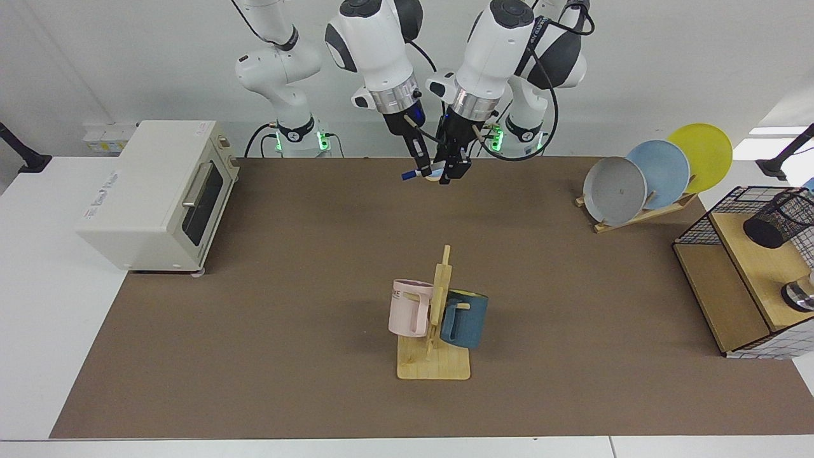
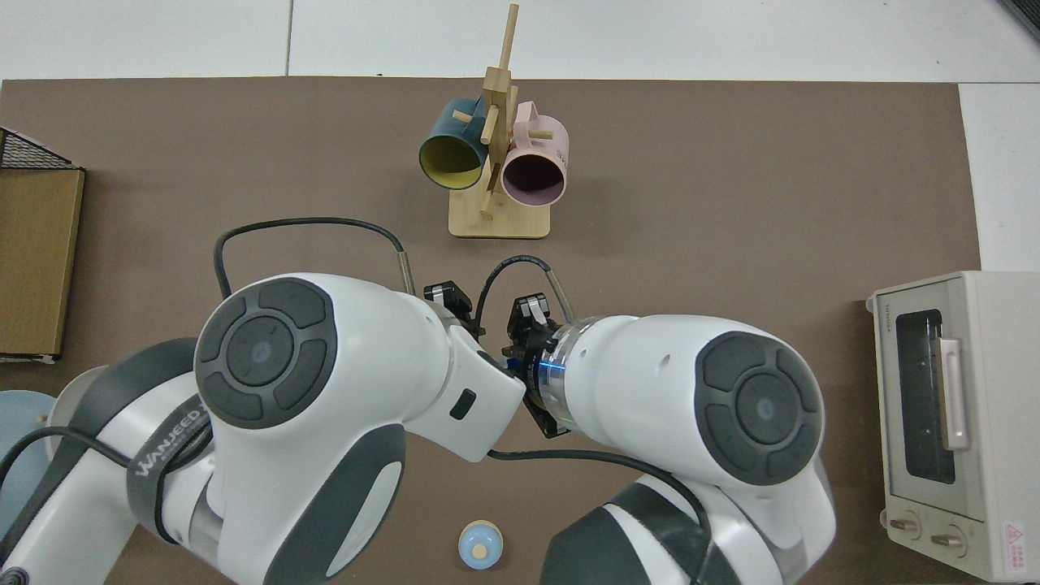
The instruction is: Put markers into pen holder
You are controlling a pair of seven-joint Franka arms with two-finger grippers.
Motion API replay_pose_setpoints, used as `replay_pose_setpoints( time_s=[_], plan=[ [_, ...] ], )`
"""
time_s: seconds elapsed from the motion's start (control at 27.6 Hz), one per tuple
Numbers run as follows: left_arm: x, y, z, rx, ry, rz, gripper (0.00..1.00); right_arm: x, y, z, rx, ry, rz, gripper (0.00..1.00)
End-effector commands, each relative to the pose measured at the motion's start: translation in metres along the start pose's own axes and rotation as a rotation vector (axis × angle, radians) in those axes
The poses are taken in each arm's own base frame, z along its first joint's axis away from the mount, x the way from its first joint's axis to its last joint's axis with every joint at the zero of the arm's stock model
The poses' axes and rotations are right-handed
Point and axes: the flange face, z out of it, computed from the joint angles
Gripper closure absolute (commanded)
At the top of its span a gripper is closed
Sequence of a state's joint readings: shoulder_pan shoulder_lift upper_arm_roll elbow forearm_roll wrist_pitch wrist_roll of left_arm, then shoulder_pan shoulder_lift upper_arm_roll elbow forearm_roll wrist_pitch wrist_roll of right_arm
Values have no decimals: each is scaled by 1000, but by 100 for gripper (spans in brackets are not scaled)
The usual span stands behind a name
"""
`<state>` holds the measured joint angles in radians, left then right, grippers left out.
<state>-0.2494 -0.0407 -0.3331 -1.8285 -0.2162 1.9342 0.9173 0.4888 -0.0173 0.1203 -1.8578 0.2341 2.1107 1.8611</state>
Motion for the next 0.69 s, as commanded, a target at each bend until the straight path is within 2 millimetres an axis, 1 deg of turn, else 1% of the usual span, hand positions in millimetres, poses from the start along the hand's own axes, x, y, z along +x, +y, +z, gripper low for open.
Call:
replay_pose_setpoints(
  time_s=[0.0, 0.11, 0.22, 0.29, 0.33, 0.4, 0.44, 0.47, 0.54, 0.58, 0.62, 0.65],
  plan=[
    [-2, 0, 1, 10, 16, -17, 41, 4, -5, 1, 4, -4, -19, 100],
    [-3, -2, 0, 12, 17, -19, 43, 6, -5, 4, -1, 0, -21, 100],
    [-4, -4, -1, 19, 20, -18, 52, 8, -6, 5, -2, -1, -20, 100],
    [-3, -6, -2, 33, 30, -18, 56, 8, -6, 5, -1, 1, -21, 100],
    [-4, -8, 0, 33, 33, -18, 61, 9, -6, 7, -4, 2, -20, 100],
    [-4, -10, 0, 37, 35, -17, 64, 10, -6, 10, -8, 3, -21, 100],
    [-4, -10, 0, 36, 34, -16, 68, 10, -6, 11, -9, 3, -25, 100],
    [-4, -10, 0, 38, 33, -12, 76, 11, -7, 10, -9, 4, -30, 100],
    [-5, -11, 0, 39, 30, -9, 85, 12, -7, 10, -9, 4, -33, 100],
    [-5, -11, 0, 40, 29, -7, 96, 12, -7, 10, -9, 4, -33, 100],
    [-5, -11, 0, 40, 29, -6, 100, 12, -7, 10, -9, 4, -33, 100],
    [-6, -11, 0, 39, 28, -9, 100, 12, -7, 10, -10, 4, -33, 100]
  ],
)
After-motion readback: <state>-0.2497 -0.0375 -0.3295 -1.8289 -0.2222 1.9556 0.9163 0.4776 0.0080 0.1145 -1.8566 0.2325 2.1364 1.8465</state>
